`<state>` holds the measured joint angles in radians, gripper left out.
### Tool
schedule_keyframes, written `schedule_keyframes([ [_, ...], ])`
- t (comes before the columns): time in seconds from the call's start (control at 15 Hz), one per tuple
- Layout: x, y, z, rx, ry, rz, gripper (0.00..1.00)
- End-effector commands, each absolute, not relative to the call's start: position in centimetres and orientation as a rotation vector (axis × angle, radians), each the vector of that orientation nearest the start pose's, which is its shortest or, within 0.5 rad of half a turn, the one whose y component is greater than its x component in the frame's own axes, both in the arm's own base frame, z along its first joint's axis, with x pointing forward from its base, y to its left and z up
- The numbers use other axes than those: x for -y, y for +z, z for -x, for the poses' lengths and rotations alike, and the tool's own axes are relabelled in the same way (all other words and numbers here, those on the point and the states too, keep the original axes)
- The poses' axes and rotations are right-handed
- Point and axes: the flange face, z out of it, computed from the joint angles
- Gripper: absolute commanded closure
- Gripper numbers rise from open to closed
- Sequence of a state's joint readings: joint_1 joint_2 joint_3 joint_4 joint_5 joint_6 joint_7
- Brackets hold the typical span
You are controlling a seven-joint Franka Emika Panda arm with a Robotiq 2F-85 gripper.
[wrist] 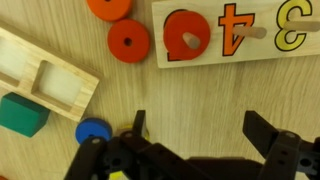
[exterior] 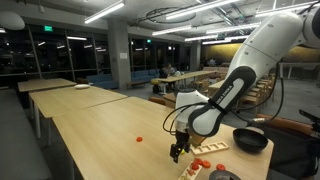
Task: Pick up the orange object from the wooden holder and put it on the table.
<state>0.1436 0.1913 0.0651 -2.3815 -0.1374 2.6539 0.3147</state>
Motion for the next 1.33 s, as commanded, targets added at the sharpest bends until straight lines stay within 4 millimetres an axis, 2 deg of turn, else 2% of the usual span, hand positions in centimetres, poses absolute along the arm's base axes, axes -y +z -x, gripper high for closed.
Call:
schedule_keyframes([
  [0.0,-10.4,25.8,-49.1,-0.106,-0.137,3.212,0.00],
  [0.33,-9.5,26.6,-47.6,-0.326,-0.024,3.232,0.00],
  [0.73,-10.7,27.5,-46.0,-0.660,-0.019,3.171,0.00],
  [1.27,-11.8,25.5,-42.7,-1.158,0.031,3.093,0.00],
])
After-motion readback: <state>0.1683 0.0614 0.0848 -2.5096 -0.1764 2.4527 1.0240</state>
